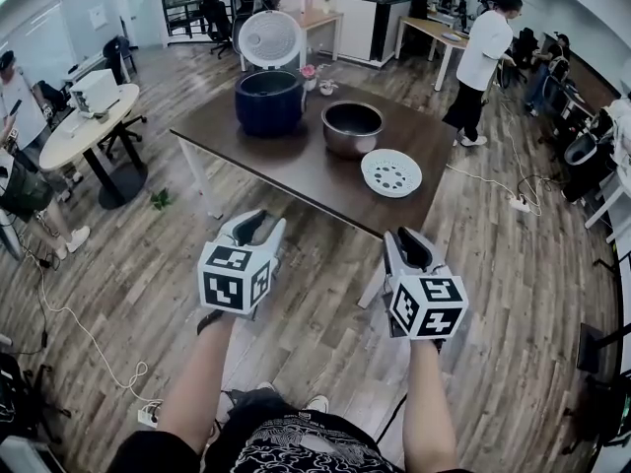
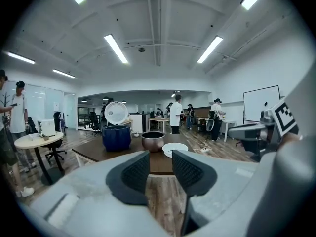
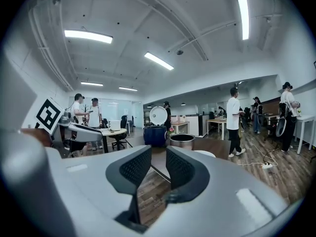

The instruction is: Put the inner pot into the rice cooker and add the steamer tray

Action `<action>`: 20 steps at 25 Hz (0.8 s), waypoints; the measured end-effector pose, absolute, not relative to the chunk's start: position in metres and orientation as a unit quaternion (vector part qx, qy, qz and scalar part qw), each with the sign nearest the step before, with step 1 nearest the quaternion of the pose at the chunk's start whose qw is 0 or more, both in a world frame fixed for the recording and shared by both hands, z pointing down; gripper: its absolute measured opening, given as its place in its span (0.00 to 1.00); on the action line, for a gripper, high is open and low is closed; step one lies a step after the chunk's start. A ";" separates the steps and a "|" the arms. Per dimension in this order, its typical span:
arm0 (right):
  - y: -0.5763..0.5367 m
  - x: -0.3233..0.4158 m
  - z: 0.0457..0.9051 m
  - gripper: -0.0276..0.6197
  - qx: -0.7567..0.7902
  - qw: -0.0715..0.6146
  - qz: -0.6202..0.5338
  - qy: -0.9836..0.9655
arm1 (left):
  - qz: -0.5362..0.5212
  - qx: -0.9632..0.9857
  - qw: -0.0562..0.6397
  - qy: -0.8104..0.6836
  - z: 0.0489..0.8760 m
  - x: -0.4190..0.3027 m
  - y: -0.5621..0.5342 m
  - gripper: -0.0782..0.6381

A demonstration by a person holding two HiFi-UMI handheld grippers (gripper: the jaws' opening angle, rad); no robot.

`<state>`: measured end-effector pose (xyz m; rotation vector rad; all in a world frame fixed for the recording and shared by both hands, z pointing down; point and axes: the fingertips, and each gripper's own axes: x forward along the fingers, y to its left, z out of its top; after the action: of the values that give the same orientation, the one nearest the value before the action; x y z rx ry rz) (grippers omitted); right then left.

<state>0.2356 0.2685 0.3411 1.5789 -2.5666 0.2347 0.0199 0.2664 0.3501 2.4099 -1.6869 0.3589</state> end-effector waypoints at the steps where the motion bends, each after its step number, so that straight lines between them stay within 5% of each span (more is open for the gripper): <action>1: 0.266 0.237 0.342 0.20 0.520 0.060 0.078 -0.848 | 0.118 0.811 0.090 -0.565 0.350 0.022 0.264 0.31; 9: 0.239 0.241 0.343 0.35 0.519 0.063 0.083 -0.848 | 0.104 0.820 0.108 -0.552 0.355 0.028 0.233 0.52; 20: 0.153 0.215 0.359 0.50 0.551 0.071 0.096 -0.826 | 0.103 0.834 0.118 -0.529 0.372 -0.013 0.134 0.65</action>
<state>0.2153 0.1526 0.3585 1.6559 -2.4835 0.2888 -0.0125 0.1342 0.3721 2.4401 -1.5470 0.3022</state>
